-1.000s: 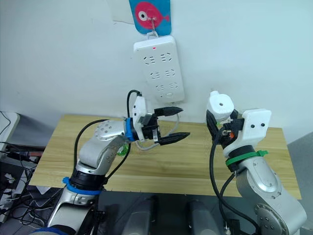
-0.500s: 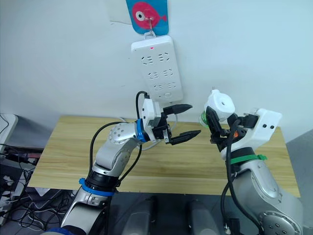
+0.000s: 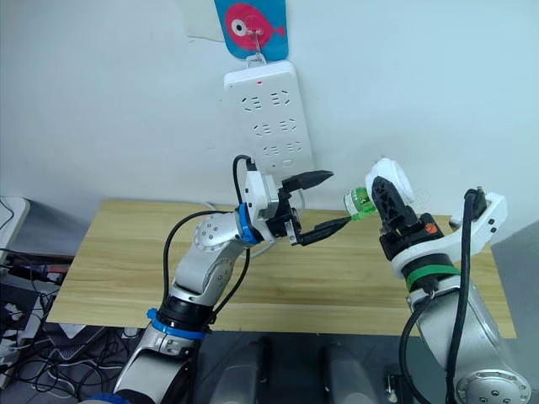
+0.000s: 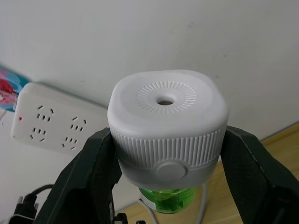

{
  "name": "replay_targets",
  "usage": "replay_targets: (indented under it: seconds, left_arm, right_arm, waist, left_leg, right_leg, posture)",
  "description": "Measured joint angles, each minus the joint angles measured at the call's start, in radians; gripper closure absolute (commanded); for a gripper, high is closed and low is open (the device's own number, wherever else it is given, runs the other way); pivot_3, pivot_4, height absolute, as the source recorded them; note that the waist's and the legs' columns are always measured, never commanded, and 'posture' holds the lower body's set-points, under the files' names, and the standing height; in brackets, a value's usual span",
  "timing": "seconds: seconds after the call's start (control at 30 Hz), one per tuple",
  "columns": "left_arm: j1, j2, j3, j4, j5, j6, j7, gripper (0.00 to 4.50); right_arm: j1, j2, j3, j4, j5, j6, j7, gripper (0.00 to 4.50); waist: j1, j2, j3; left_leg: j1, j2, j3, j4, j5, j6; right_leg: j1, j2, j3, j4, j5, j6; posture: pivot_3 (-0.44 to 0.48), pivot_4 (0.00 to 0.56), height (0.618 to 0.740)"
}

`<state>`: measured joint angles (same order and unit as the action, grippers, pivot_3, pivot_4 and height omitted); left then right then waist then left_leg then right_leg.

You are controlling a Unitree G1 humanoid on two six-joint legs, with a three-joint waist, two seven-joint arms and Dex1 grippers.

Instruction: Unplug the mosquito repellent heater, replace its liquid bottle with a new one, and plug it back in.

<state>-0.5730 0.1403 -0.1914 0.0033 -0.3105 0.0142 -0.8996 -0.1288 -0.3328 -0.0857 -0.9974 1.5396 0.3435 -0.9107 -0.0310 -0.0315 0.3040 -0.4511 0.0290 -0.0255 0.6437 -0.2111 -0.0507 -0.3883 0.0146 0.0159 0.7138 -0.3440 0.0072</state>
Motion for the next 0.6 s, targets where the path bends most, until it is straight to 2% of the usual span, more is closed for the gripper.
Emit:
replay_targets:
  seconds: [0.3,0.6]
  left_arm:
    - [0.01,-0.046,-0.025,-0.009,0.032,-0.056,0.047,0.04]
    - [0.0,-0.053,-0.038,-0.009,0.044,-0.087,0.062,0.04]
  right_arm:
    - [-0.052,0.099,0.069,0.0,0.017,-0.124,-0.074,1.57]
    - [-0.056,0.097,0.079,0.0,0.024,-0.165,-0.101,1.57]
  waist:
    - [0.0,0.0,0.0]
    - [0.0,0.0,0.0]
  left_leg:
    - [0.0,0.0,0.0,0.0,0.0,0.0]
    - [0.0,0.0,0.0,0.0,0.0,0.0]
  right_leg:
    - [0.0,0.0,0.0,0.0,0.0,0.0]
    - [0.0,0.0,0.0,0.0,0.0,0.0]
  posture:
    - [-0.007,0.312,0.74]
    - [-0.009,0.306,0.74]
